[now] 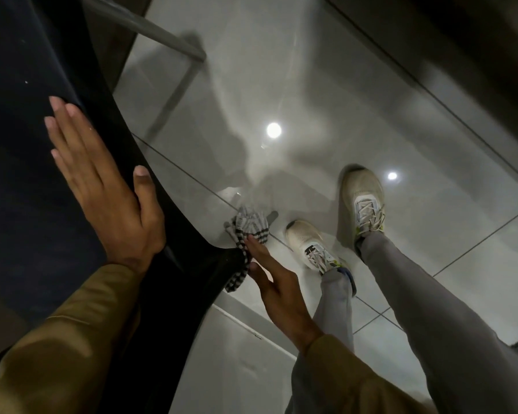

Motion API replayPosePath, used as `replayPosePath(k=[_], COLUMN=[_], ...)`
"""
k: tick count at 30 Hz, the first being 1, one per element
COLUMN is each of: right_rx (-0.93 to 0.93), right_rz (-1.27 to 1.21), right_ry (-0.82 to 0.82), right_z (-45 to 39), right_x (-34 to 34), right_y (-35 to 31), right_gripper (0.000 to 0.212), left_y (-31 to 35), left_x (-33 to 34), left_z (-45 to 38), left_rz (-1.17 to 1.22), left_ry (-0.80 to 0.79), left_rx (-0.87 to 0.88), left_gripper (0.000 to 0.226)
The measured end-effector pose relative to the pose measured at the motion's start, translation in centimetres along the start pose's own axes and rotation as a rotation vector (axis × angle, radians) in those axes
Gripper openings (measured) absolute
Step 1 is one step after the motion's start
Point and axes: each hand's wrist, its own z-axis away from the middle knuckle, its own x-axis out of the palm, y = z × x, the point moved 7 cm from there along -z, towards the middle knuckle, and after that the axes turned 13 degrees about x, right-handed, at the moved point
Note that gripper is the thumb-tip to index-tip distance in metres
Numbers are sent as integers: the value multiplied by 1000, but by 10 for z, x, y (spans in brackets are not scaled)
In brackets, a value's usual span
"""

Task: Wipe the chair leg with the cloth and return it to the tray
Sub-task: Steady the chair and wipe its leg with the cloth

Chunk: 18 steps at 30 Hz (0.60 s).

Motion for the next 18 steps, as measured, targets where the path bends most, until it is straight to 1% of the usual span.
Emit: replayPosePath(k=[3, 6, 7, 9, 10, 12, 15, 18], right_rx=[-50, -102, -108, -74, -39, 29, 19, -136], right_rz=[-5, 10, 21, 73, 83, 64, 91, 47], right_ry=[37, 3, -20, -37, -29, -27, 4, -8], right_z=[-23, -45, -55, -74, -84, -96, -81, -31], right_x=[4, 9, 9, 4, 0, -4, 2, 19], right_y=[7, 11, 15, 23, 26, 30, 22, 7], right_gripper=[47, 54, 52, 42, 40, 44, 60, 63], left_y=[-5, -14, -17, -23, -24, -24, -19, -13], left_x=[4, 5, 5, 5, 6, 7, 5, 2], left_z=[0, 4, 5, 7, 8, 7, 5, 4], left_rz=[28, 44, 39, 32, 33, 29, 28, 35], left_ry=[-21, -46, -55, -59, -58, -52, -56, -56], left_rx=[4, 13, 8, -10, -16, -16, -6, 0], left_gripper=[73, 74, 74, 74, 75, 75, 74, 74])
